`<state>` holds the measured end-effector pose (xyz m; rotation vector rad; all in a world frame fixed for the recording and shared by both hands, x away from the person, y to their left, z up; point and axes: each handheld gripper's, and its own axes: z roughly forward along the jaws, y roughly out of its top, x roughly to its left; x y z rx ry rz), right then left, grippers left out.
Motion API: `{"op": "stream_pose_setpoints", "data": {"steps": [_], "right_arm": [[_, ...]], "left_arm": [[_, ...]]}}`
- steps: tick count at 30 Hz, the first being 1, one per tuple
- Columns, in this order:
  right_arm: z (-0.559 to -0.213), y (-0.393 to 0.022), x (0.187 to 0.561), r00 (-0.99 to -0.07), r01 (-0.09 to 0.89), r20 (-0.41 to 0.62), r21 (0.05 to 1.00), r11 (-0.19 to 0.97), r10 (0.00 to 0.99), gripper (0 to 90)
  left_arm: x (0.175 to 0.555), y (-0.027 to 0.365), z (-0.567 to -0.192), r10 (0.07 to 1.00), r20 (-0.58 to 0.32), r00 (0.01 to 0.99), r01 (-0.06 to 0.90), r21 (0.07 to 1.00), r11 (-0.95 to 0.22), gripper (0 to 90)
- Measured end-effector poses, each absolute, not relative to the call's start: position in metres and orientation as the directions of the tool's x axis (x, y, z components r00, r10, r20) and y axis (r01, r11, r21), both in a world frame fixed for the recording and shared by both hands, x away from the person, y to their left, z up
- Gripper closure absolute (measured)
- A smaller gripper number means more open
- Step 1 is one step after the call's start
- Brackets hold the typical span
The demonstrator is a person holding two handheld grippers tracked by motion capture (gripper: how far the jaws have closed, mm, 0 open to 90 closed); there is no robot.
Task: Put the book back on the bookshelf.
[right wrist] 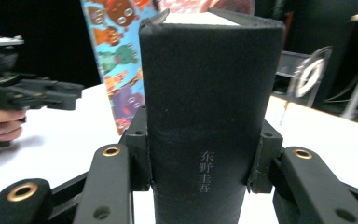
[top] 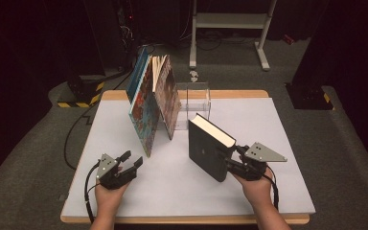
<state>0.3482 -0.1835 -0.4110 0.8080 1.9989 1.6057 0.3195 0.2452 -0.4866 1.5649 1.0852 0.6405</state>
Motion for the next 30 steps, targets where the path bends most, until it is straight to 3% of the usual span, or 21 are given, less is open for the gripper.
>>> {"op": "stream_pose_setpoints", "data": {"steps": [9, 30], "right_arm": [[-0.413, -0.204, 0.353, -0.601, 0.171, 0.017, 0.979, 0.108, 0.799, 53.9], [-0.414, -0.202, 0.343, -0.589, 0.211, 0.031, 0.971, 0.116, 0.807, 47.9]], "left_arm": [[0.320, 0.247, -0.486, 0.890, -0.137, 0.436, 0.306, 0.952, -0.003, 41.1], [0.321, 0.248, -0.488, 0.885, -0.145, 0.442, 0.318, 0.948, -0.003, 41.1]]}}
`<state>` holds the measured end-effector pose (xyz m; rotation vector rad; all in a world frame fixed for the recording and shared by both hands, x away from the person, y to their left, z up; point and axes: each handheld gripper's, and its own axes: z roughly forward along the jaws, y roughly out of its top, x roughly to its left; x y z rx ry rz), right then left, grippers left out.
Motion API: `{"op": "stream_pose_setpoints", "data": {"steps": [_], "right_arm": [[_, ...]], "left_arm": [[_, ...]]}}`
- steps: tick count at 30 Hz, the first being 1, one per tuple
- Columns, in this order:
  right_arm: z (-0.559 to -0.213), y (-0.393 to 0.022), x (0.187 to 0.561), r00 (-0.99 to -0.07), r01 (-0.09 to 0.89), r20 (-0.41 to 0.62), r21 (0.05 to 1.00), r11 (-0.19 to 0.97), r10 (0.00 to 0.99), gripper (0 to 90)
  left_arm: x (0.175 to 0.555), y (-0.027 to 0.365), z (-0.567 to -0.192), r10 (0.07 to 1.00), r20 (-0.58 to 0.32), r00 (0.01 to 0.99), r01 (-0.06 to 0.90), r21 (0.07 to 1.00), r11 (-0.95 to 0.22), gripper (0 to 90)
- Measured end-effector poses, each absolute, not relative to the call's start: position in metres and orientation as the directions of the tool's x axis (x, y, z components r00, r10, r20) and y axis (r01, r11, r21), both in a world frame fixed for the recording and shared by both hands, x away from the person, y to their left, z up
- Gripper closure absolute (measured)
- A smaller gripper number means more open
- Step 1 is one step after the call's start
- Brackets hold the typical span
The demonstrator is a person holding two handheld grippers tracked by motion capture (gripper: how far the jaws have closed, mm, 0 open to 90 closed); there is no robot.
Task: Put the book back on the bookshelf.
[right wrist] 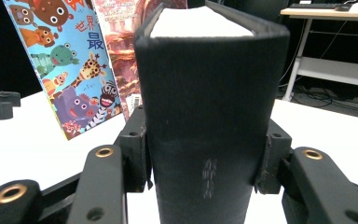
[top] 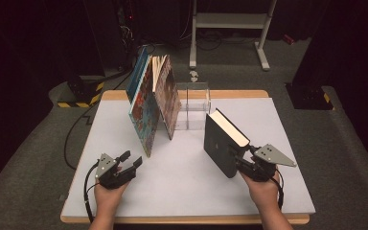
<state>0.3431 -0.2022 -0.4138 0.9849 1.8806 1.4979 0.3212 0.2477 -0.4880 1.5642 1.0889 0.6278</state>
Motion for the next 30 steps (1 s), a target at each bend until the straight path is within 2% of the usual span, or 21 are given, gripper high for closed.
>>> {"op": "stream_pose_setpoints", "data": {"steps": [7, 17, 24, 30], "right_arm": [[-0.400, -0.201, 0.348, -0.595, 0.202, 0.034, 0.973, 0.108, 0.803, 45.0], [-0.390, -0.196, 0.351, -0.583, 0.232, 0.018, 0.962, 0.146, 0.812, 53.3], [-0.383, -0.175, 0.353, -0.550, 0.208, -0.008, 0.967, 0.146, 0.835, 53.8], [-0.377, -0.155, 0.369, -0.519, 0.186, -0.002, 0.976, 0.115, 0.855, 53.8]], "left_arm": [[0.321, 0.248, -0.489, 0.885, -0.152, 0.441, 0.318, 0.948, 0.004, 41.0], [0.322, 0.250, -0.490, 0.884, -0.161, 0.439, 0.326, 0.945, 0.010, 41.1], [0.322, 0.251, -0.490, 0.882, -0.165, 0.441, 0.324, 0.946, 0.015, 41.1], [0.322, 0.252, -0.489, 0.880, -0.170, 0.444, 0.322, 0.947, 0.020, 41.1]]}}
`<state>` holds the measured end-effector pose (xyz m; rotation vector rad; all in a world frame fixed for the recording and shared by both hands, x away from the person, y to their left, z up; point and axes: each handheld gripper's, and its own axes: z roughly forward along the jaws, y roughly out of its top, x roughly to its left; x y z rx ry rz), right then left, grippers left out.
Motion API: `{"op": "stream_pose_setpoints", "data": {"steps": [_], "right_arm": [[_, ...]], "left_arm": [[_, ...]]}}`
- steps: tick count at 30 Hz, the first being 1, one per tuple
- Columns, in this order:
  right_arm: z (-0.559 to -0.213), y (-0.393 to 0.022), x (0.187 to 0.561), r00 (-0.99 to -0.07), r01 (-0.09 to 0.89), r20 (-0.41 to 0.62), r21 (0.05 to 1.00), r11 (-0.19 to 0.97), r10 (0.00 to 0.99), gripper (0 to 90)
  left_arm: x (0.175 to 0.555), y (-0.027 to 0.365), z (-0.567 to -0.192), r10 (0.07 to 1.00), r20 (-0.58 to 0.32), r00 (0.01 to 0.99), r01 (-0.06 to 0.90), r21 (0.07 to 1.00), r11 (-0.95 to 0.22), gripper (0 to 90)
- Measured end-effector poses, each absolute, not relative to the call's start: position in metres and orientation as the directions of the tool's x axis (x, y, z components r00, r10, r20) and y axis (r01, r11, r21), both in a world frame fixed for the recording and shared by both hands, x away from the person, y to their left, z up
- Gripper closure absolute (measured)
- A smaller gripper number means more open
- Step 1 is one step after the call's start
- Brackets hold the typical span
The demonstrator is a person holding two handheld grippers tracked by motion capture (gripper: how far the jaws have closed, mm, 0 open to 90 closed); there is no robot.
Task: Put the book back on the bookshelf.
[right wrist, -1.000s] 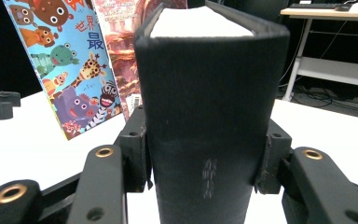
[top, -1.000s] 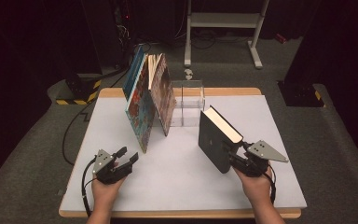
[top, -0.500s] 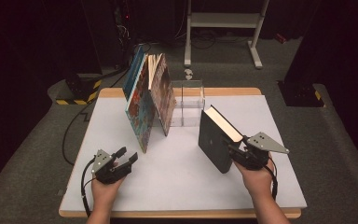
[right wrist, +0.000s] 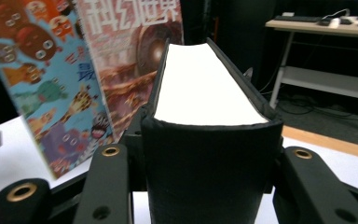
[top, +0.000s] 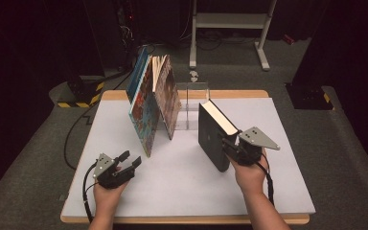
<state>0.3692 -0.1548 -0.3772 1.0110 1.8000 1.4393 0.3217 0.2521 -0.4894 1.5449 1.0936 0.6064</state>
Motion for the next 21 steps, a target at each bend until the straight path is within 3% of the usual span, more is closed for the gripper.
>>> {"op": "stream_pose_setpoints", "data": {"steps": [21], "right_arm": [[-0.372, -0.111, 0.432, -0.438, 0.161, -0.004, 0.983, 0.082, 0.899, 53.6]], "left_arm": [[0.320, 0.254, -0.489, 0.876, -0.183, 0.447, 0.317, 0.948, 0.036, 41.1]]}}
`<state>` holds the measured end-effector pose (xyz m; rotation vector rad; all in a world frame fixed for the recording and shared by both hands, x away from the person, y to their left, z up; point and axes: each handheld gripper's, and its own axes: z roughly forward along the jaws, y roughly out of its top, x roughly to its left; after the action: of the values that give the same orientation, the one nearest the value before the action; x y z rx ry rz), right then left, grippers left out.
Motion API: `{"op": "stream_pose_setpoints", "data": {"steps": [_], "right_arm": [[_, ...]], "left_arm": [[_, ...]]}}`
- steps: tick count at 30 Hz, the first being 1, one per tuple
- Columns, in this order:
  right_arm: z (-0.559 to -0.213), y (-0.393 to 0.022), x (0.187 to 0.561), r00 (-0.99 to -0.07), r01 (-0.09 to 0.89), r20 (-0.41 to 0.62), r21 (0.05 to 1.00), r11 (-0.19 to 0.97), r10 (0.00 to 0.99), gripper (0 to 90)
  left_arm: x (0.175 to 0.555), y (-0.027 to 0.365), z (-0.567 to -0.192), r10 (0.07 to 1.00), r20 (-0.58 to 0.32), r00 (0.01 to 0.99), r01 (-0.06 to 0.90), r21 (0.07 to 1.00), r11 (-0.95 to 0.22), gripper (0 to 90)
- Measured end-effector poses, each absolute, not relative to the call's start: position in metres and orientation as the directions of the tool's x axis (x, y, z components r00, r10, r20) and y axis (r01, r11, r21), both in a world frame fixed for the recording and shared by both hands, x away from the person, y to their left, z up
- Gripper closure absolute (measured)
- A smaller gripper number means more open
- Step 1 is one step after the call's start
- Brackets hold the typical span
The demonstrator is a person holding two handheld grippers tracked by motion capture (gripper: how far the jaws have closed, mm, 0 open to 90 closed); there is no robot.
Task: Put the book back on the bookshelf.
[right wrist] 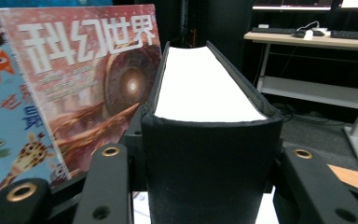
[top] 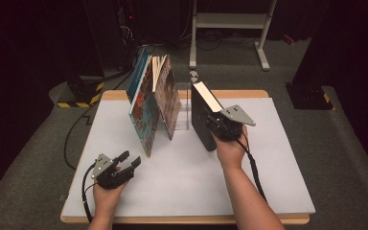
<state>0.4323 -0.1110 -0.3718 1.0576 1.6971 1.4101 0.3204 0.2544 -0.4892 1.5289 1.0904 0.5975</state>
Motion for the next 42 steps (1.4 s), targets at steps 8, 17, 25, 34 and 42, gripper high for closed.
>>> {"op": "stream_pose_setpoints", "data": {"steps": [8, 17, 25, 34, 42], "right_arm": [[-0.377, -0.101, 0.454, -0.416, 0.152, -0.003, 0.986, 0.073, 0.909, 53.6], [-0.379, -0.088, 0.471, -0.404, 0.148, -0.018, 0.985, 0.084, 0.915, 53.6], [-0.384, -0.084, 0.487, -0.385, 0.159, -0.015, 0.984, 0.082, 0.923, 53.6], [-0.390, -0.078, 0.500, -0.368, 0.164, -0.018, 0.983, 0.084, 0.930, 53.5], [-0.394, -0.078, 0.499, -0.367, 0.160, -0.019, 0.984, 0.083, 0.930, 52.6]], "left_arm": [[0.321, 0.255, -0.490, 0.875, -0.188, 0.447, 0.319, 0.947, 0.041, 41.1], [0.320, 0.256, -0.489, 0.874, -0.190, 0.447, 0.316, 0.948, 0.044, 41.2], [0.321, 0.257, -0.489, 0.875, -0.195, 0.443, 0.318, 0.947, 0.050, 41.3], [0.321, 0.258, -0.490, 0.875, -0.195, 0.444, 0.319, 0.946, 0.049, 41.4], [0.320, 0.258, -0.489, 0.875, -0.192, 0.445, 0.317, 0.947, 0.047, 41.5]]}}
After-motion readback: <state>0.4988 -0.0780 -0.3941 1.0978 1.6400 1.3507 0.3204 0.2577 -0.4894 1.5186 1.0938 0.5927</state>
